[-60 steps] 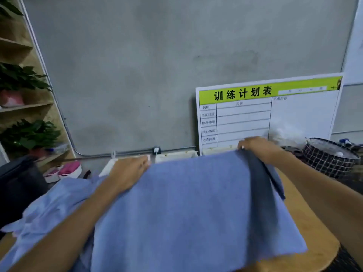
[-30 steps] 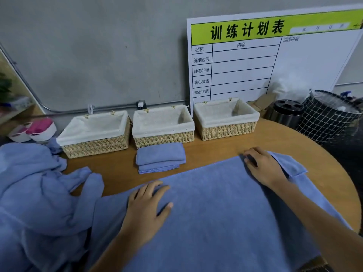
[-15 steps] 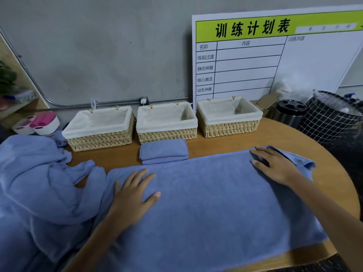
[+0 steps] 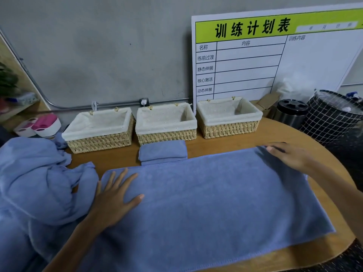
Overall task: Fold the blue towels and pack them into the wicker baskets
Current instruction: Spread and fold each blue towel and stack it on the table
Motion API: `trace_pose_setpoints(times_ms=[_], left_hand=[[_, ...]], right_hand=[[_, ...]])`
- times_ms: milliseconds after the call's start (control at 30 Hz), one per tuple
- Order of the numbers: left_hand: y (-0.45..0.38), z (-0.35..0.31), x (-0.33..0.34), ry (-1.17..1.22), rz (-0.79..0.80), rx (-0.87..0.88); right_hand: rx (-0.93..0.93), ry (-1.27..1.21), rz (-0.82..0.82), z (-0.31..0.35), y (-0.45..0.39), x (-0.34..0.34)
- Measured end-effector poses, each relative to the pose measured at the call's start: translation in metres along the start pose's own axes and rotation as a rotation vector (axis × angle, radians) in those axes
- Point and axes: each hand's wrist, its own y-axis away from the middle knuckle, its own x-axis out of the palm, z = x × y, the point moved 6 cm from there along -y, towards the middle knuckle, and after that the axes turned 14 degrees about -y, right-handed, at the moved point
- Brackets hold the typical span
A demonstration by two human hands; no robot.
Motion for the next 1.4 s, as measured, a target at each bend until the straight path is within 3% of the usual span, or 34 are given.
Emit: trace_pose_setpoints(times_ms=[233,433,633,733,867,1000,1133,1200,1300,1400], left_hand=[[0.001,-0.012,-0.013,0.065,-0.052,-0.038],[0.006,-0.017,-0.003,0.047,-0.008,-0.039],[0.006,-0.014,-0.003,0.051,0.027,-0.014],[0.005,-0.013,-0.003,0.057,0.023,-0.017],[0.005,-0.011,-0.003,0.036,0.023,-0.025],[0.004,-0.011,-0.005,0.025,0.039,-0.021],[0.005,-0.013,-0.007,0.03,0.058,-0.003],[0.008,-0.011,-0.017,0.121,-0.065,-0.017],[0.021,-0.009,-0.039,0.201,-0.446,0.025],[0.029,-0.019,-0.04,0.201,-0.456,0.119]], right_hand=[[-0.037,0.202,-0.127,-0.008,-0.009,0.01],[-0.01,0.37,-0.118,-0.012,0.007,0.021],[0.097,-0.175,-0.202,-0.019,0.04,-0.005],[0.112,-0.263,-0.235,-0.013,0.047,-0.015],[0.143,-0.162,-0.18,-0.006,0.038,-0.012],[0.012,-0.011,-0.019,-0.004,0.02,-0.01],[0.013,0.121,0.087,-0.02,0.003,-0.009],[-0.037,0.128,-0.002,-0.015,0.004,-0.008],[-0.125,-0.008,-0.286,0.004,0.03,-0.013],[-0.12,-0.048,-0.335,0.009,0.065,-0.007]])
